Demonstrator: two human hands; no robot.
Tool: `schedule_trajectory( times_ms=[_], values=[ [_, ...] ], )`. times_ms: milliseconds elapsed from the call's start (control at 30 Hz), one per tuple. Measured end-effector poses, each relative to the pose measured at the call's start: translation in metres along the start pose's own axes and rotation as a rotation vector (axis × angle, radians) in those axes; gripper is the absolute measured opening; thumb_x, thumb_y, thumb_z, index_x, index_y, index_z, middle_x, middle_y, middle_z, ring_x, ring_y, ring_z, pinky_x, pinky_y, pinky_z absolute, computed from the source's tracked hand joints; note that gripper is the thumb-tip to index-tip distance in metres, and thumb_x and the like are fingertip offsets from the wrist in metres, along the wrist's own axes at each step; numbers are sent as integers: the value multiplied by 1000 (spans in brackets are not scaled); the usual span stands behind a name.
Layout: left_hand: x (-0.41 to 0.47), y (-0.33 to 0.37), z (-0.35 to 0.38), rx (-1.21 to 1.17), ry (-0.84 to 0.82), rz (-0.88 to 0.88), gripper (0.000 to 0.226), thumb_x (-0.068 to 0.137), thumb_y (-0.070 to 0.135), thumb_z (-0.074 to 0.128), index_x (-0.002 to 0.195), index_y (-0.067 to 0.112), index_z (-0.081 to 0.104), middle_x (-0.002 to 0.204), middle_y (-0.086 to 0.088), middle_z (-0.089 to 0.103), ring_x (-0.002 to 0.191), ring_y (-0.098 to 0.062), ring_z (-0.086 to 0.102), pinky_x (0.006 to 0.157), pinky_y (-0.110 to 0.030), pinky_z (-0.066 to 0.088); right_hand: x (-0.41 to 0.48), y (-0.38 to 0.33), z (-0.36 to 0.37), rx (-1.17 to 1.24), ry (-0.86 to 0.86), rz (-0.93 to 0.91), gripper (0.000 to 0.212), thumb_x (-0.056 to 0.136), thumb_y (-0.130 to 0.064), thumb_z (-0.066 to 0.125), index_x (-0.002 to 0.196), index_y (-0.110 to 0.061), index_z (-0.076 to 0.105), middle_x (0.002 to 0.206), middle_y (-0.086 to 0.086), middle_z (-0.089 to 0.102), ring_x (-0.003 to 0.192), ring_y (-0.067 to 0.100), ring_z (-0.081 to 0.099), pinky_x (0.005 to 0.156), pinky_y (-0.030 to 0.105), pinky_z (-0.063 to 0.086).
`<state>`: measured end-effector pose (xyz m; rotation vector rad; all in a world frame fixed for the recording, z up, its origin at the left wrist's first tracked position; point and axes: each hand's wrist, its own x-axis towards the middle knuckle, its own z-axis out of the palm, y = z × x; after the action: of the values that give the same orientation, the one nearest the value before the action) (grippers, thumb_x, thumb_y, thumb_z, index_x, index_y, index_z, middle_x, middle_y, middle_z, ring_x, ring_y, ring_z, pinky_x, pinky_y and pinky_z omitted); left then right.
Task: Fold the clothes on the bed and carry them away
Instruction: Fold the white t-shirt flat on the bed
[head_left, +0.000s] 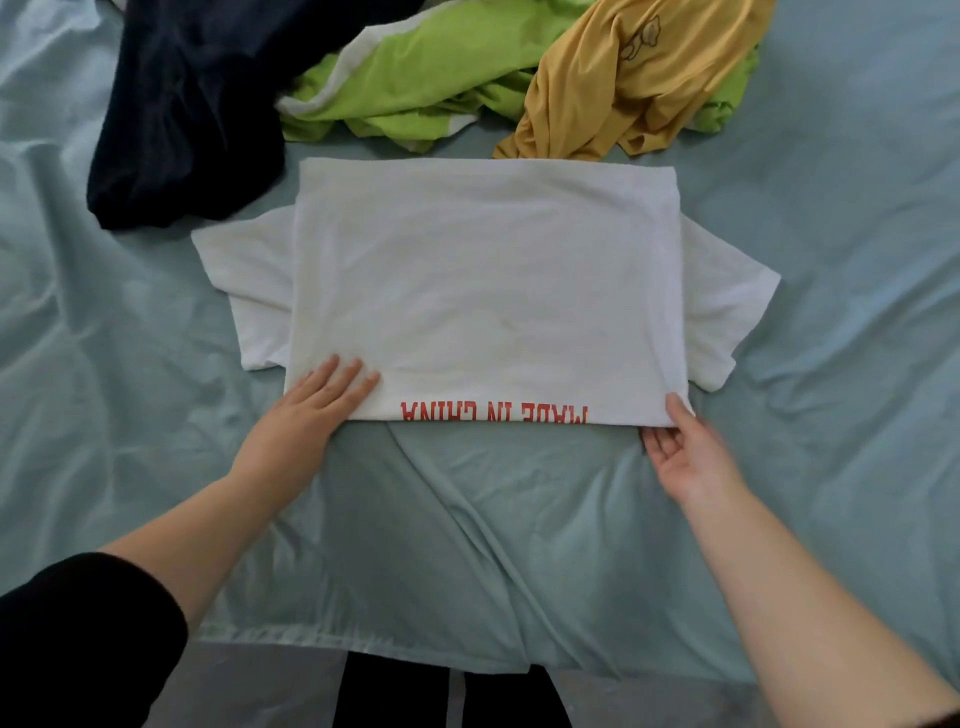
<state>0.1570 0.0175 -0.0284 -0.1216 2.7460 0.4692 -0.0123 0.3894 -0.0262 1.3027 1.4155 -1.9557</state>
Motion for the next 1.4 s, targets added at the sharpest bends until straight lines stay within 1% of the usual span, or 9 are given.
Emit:
schedule_trajectory(
  times_ms=[133,267,467,667,867,1000,1067,1300,1400],
  values=[
    [-25,5,-5,12,-68,18,87,77,-19,42,151,18,18,157,3,12,148,-24,8,117,-28,7,-19,7,-29,-103,26,-5,9,93,-5,59,91,-14,58,73,-2,74,62,7,71,58,24,60],
    [-72,16,-7,54,-156,76,102,54,-28,55,146,12,35,151,-8,36,138,-39,34,108,-45,34,-47,31,-77,-214,57,52,8,92,-3,59,88,-10,58,69,-3,74,63,9,71,60,23,60],
    [-86,61,12,73,-292,-179,84,88,19,45,150,41,-6,160,8,-15,148,-16,-14,120,-41,2,-60,40,-92,-246,14,104,2,91,-11,63,93,-10,62,83,3,73,82,16,67,70,27,55],
    [-4,184,32,44,-265,38,80,92,57,36,142,49,-25,149,9,-39,140,-20,-35,115,-56,-11,-30,-4,-68,-73,9,97,23,92,-19,62,114,-13,58,101,4,66,97,17,62,89,29,47],
    [68,261,45,133,-315,142,78,94,60,31,150,37,-18,158,4,-27,146,-19,-24,119,-47,-10,-12,-15,-67,-450,53,-223,7,83,-13,72,85,-15,65,87,4,72,71,16,67,59,26,53],
    [78,262,35,135,-359,133,69,96,49,37,152,40,-2,162,7,-9,149,-18,-5,120,-42,5,-10,-7,-98,-728,141,-384,36,85,-30,70,76,2,55,71,12,61,66,21,53,64,45,51],
    [88,267,24,89,-286,125,60,96,43,40,150,37,18,159,5,16,145,-21,17,115,-39,19,-6,-4,-106,-810,160,-422,45,85,-34,70,64,-4,44,60,12,51,59,20,44,55,39,39],
    [195,327,-2,-49,-123,160,51,94,30,52,143,25,38,148,3,38,126,-25,48,98,-40,42,1,-11,-108,-632,84,-256,43,74,-45,78,55,-17,52,48,-12,52,49,9,47,55,29,40],
    [237,355,0,-74,-282,113,48,87,30,62,132,25,48,136,3,51,117,-23,56,91,-36,47,-7,0,-107,-657,-51,-244,39,68,-49,80,75,-12,70,77,-5,69,70,9,63,67,31,52]
  ],
)
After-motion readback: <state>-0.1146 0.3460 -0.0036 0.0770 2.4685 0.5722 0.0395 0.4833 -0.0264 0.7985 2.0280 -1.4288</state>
